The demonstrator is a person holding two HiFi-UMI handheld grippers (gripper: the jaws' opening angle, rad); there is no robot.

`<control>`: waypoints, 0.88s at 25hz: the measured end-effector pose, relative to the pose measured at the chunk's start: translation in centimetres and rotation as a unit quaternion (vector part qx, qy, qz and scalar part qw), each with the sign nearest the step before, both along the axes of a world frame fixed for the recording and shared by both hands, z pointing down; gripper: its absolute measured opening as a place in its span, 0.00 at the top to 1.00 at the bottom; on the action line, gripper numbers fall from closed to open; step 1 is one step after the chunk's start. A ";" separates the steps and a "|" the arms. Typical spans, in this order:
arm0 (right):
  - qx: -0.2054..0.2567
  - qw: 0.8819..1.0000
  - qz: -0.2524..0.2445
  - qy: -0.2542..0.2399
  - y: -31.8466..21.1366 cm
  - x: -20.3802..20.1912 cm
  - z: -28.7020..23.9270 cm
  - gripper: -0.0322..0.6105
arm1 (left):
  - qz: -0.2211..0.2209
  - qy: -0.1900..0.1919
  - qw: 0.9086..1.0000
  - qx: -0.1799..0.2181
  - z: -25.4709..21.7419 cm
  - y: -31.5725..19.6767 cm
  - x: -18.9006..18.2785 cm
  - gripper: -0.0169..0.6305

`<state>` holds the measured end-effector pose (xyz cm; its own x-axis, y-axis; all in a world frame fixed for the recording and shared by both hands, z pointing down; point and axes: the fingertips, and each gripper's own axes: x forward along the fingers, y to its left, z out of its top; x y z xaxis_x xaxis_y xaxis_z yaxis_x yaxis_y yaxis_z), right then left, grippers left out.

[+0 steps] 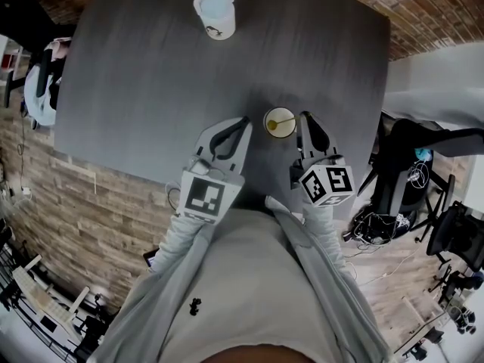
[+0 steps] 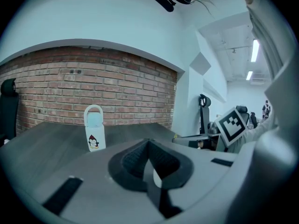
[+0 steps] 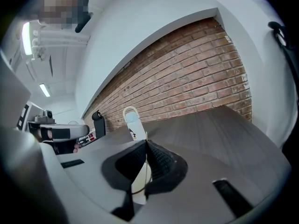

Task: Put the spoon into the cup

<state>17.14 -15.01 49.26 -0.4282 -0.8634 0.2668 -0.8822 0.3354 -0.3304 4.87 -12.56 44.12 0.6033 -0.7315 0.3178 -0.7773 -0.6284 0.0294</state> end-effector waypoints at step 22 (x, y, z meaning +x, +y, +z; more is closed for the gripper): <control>-0.035 0.998 -0.027 0.043 0.1 -0.2 2.3 0.92 | 0.004 -0.002 1.000 0.008 -0.7 -0.1 -0.2 0.94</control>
